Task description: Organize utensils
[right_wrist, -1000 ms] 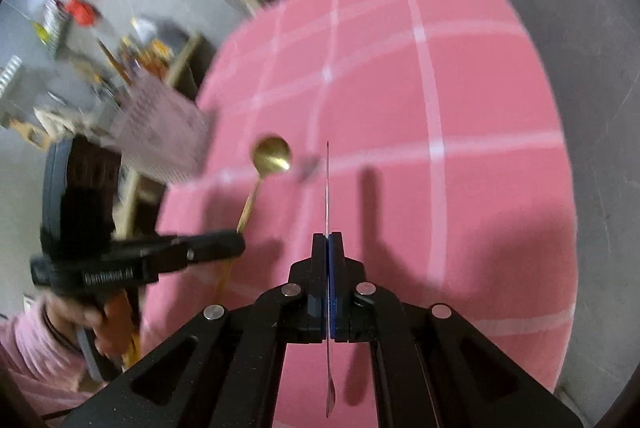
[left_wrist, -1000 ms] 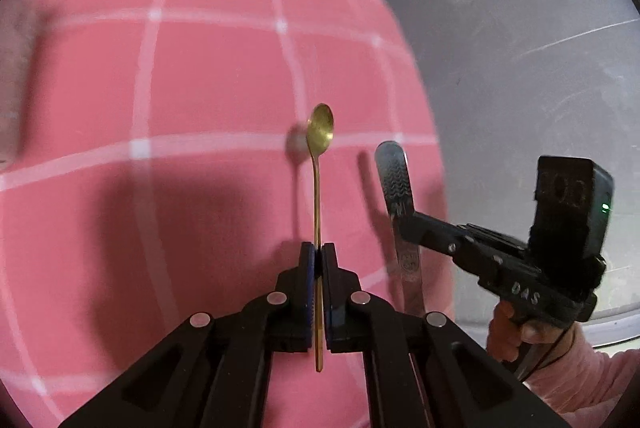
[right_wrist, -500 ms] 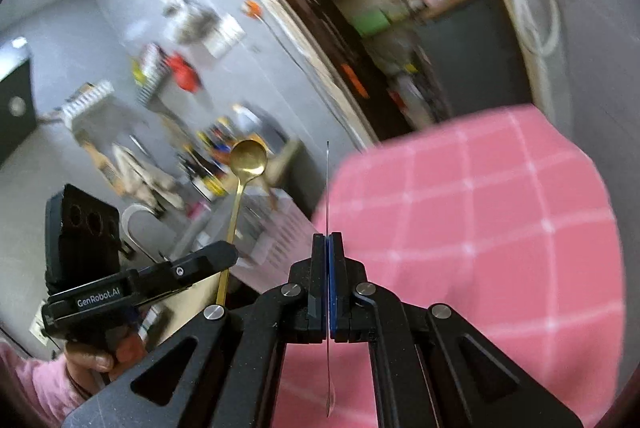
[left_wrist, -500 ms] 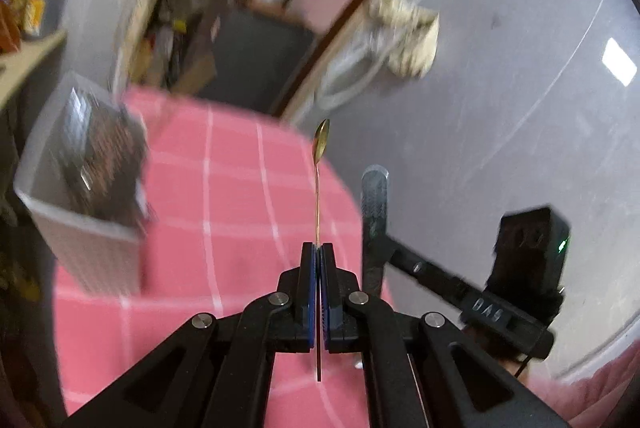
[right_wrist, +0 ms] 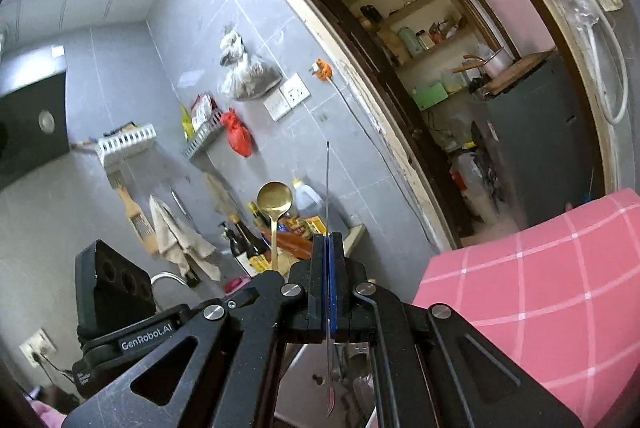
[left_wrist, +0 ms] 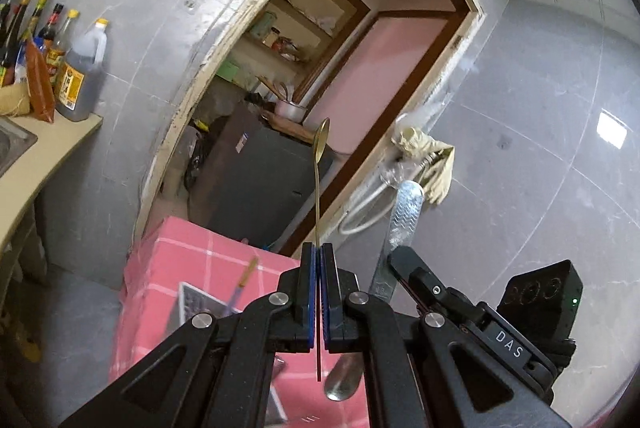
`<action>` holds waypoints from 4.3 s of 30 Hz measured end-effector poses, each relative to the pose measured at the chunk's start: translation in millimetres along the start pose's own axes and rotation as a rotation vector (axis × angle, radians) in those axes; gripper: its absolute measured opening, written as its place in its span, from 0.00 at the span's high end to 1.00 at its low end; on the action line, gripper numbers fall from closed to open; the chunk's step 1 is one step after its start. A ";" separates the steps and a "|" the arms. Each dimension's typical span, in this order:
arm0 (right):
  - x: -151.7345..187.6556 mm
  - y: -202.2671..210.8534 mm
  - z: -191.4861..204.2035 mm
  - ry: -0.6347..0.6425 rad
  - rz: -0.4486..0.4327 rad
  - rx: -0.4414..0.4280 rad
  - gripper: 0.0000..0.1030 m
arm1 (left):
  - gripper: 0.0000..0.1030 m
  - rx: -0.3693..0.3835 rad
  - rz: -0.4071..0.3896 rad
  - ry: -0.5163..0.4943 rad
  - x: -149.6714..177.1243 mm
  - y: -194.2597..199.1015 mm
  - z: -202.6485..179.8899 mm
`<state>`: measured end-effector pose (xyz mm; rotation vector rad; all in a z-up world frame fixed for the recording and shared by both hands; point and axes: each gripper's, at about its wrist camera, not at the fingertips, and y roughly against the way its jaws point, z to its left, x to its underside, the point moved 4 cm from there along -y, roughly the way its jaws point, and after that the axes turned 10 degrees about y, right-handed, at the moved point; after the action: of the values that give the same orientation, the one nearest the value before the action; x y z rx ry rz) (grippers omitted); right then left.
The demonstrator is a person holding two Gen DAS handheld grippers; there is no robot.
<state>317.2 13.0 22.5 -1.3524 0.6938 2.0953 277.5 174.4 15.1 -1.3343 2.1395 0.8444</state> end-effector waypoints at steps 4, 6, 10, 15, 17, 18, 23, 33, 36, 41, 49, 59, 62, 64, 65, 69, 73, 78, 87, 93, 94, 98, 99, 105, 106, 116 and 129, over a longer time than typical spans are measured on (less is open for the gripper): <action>16.4 -14.0 0.9 0.011 0.026 0.019 0.99 | 0.98 0.002 -0.011 -0.005 8.3 -0.5 17.9; 24.1 -17.1 -2.2 0.015 0.034 0.028 0.99 | 0.98 0.007 -0.012 -0.011 11.6 -0.4 25.6; 37.5 -21.3 -2.9 0.028 0.060 0.037 0.99 | 0.98 0.004 -0.011 -0.044 20.4 0.8 30.1; 47.8 -20.5 -3.5 0.062 0.094 0.042 0.99 | 0.98 -0.012 -0.004 -0.102 32.3 2.2 27.8; 51.5 -19.0 -3.9 0.071 0.111 0.044 0.99 | 0.98 -0.021 -0.003 -0.126 36.7 3.7 28.9; 53.0 -18.3 -4.6 0.073 0.118 0.046 0.99 | 0.98 -0.028 0.001 -0.136 38.9 4.0 29.9; 59.4 -14.1 -2.8 0.095 0.142 0.056 0.99 | 0.97 -0.048 0.014 -0.192 47.5 4.2 32.1; 59.5 -2.8 1.8 0.124 0.173 0.074 0.99 | 0.97 -0.078 0.055 -0.217 51.0 11.3 31.3; 58.7 -0.4 3.8 0.126 0.180 0.081 0.99 | 0.97 -0.086 0.067 -0.209 49.1 15.2 32.8; 58.7 4.9 6.2 0.127 0.188 0.095 0.98 | 0.96 -0.101 0.092 -0.199 45.0 20.6 35.7; 58.5 21.8 10.9 0.128 0.181 0.143 0.98 | 0.96 -0.156 0.123 -0.342 48.9 12.2 26.7; 55.6 41.6 10.2 0.128 0.169 0.171 0.97 | 0.97 -0.169 0.109 -0.330 52.4 13.9 25.0; 51.0 50.4 9.8 0.134 0.153 0.180 0.97 | 0.97 -0.165 0.099 -0.288 51.6 22.0 23.8; 47.2 57.3 9.0 0.133 0.143 0.183 0.97 | 0.97 -0.166 0.093 -0.278 52.0 27.2 19.5; 45.5 62.1 8.6 0.134 0.138 0.187 0.97 | 0.97 -0.172 0.092 -0.280 53.0 29.8 16.2; 38.6 79.5 8.5 0.142 0.129 0.198 0.93 | 0.97 -0.197 0.092 -0.284 57.8 40.5 1.2; 34.8 108.5 6.5 0.148 0.113 0.219 0.68 | 0.90 -0.222 0.101 -0.285 66.7 54.3 -16.7; 34.2 143.0 0.4 0.161 0.131 0.269 0.68 | 0.61 -0.235 0.090 -0.274 84.9 76.3 -37.5; 46.6 222.6 -16.5 0.172 0.190 0.430 0.30 | 0.13 -0.281 0.053 -0.271 120.8 119.8 -65.7; 54.3 273.6 -15.0 0.202 0.200 0.519 0.13 | 0.01 -0.329 0.012 -0.280 149.4 150.1 -76.5; 55.0 282.4 -12.7 0.208 0.194 0.528 0.09 | 0.01 -0.332 0.006 -0.284 154.2 154.8 -78.6; 59.3 309.9 -0.3 0.233 0.176 0.556 0.02 | 0.01 -0.344 -0.009 -0.323 171.7 170.0 -87.4; 60.0 313.8 2.4 0.237 0.173 0.558 0.02 | 0.01 -0.352 -0.008 -0.335 176.1 173.7 -89.6; 71.9 342.3 24.8 0.275 0.156 0.561 0.02 | 0.01 -0.395 -0.019 -0.355 196.0 196.8 -95.3; 73.8 345.5 28.3 0.280 0.157 0.557 0.01 | 0.01 -0.402 -0.022 -0.356 197.7 200.2 -95.1; 81.5 355.6 43.4 0.288 0.170 0.557 0.01 | 0.01 -0.426 -0.041 -0.350 207.2 218.8 -92.8; 85.2 351.2 42.2 0.270 0.181 0.559 0.01 | 0.01 -0.421 -0.040 -0.366 209.0 220.0 -95.3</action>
<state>20.3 -196.6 3.8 -1.2844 1.4361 1.6649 -15.2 51.7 -4.7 -1.2837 1.7045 1.4560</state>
